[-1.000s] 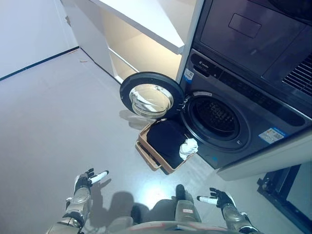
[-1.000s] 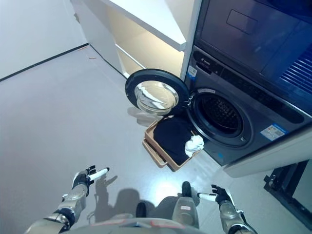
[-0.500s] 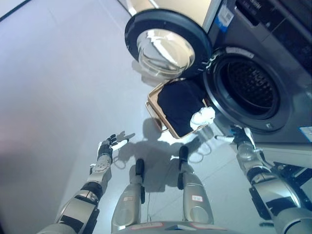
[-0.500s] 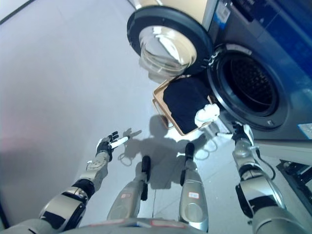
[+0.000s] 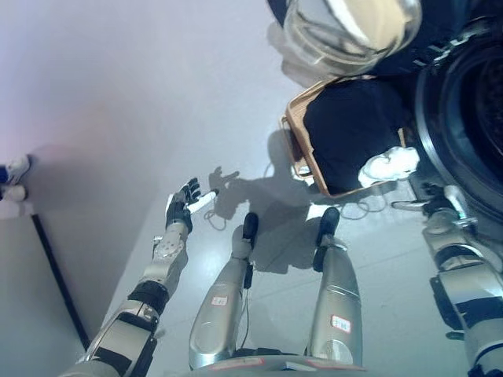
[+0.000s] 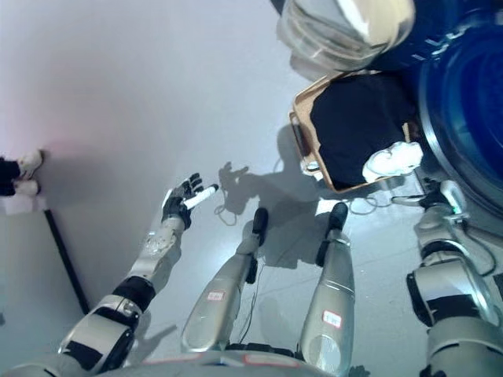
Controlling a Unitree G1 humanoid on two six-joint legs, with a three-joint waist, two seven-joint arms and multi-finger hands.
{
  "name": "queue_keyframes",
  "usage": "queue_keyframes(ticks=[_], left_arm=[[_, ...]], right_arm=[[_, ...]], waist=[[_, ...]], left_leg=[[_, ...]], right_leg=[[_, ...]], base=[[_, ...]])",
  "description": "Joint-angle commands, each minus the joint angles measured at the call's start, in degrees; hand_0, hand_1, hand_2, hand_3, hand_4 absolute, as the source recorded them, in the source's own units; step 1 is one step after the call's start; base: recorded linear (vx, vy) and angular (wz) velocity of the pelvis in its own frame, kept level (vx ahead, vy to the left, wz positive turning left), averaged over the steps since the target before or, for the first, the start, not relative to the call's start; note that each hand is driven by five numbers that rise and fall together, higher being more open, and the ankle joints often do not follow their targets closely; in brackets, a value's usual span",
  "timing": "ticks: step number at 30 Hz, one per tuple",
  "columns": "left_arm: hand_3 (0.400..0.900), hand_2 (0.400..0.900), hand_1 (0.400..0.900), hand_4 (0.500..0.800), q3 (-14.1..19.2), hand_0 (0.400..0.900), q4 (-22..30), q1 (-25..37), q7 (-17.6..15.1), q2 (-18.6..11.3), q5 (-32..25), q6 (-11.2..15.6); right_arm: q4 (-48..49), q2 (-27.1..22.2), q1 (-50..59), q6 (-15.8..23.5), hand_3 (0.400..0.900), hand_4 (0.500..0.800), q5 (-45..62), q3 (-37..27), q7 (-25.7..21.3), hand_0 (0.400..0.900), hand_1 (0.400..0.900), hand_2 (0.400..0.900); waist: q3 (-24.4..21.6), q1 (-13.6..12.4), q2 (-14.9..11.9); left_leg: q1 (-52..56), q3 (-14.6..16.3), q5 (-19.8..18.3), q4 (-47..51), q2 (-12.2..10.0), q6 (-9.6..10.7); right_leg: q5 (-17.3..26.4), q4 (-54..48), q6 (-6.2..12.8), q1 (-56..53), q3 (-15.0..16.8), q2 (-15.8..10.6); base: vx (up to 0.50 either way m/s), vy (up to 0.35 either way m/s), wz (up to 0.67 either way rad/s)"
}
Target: Put the clothes in the basket into the washing machine.
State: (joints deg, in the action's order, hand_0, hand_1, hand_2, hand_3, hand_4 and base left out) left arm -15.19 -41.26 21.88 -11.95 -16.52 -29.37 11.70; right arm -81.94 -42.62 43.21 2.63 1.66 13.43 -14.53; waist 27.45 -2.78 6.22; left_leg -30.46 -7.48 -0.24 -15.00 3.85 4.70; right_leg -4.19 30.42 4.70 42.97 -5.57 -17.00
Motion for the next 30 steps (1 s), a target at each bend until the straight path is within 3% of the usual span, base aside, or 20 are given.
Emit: queue_keyframes(ticks=[1,9,15,21,30], left_arm=[[0.9,0.9,0.9,0.8,2.5,0.9,2.19,-3.61,-1.71,-2.76,-1.18,2.62],[0.9,0.9,0.9,0.8,2.62,0.9,7.83,-5.26,-2.83,-3.25,-1.74,2.27],[0.9,0.9,0.9,0.8,3.32,0.9,9.58,-6.07,-3.29,-3.12,-2.9,2.59],[0.9,0.9,0.9,0.8,2.88,0.9,7.92,-7.06,-2.88,-2.36,-3.17,2.48],[0.9,0.9,0.9,0.8,1.72,0.9,6.2,-5.69,-3.0,-2.91,-2.6,3.47]], right_arm=[[-1.6,-7.57,-0.43,0.06,0.9,0.8,-0.09,0.27,-2.08,0.9,0.9,0.9],[-1.66,-11.47,2.88,-0.02,0.9,0.8,0.43,1.96,-1.67,0.9,0.9,0.9],[1.45,-9.59,2.31,1.9,0.9,0.8,4.89,2.13,0.33,0.9,0.9,0.9],[1.45,-6.24,2.51,2.6,0.9,0.8,5.32,3.3,0.99,0.9,0.9,0.9],[2.46,-6.47,6.55,3.46,0.9,0.8,0.95,7.53,-1.16,0.9,0.9,0.9]], waist=[[-2.09,1.03,0.03],[-0.94,0.49,-0.01],[-0.57,0.36,-0.28],[-1.27,-0.09,-0.43],[-2.45,-0.6,-0.23]], left_leg=[[-6.86,-2.64,-11.05,-19.68,-5.44,1.91],[-18.14,-1.25,-22.16,-40.68,-4.72,2.03],[-25.29,-1.17,-25.95,-50.05,-4.31,2.29],[-25.42,-1.24,-25.81,-49.59,-4.17,2.33],[-21.06,-1.65,-22.56,-41.54,-4.34,3.15]], right_leg=[[0.49,8.3,3.16,4.42,3.96,-2.12],[-9.88,26.79,1.67,14.8,6.85,-1.06],[-13.12,35.03,0.36,21.56,8.76,-0.61],[-13.24,35.34,0.21,21.97,8.95,-0.58],[-11.62,30.1,0.8,18.45,8.53,-1.57]], base=[[-0.02,-0.034,0.0],[0.02,-0.034,-0.06],[0.0,-0.006,-0.04],[0.03,-0.01,-0.02],[0.02,-0.018,0.08]])
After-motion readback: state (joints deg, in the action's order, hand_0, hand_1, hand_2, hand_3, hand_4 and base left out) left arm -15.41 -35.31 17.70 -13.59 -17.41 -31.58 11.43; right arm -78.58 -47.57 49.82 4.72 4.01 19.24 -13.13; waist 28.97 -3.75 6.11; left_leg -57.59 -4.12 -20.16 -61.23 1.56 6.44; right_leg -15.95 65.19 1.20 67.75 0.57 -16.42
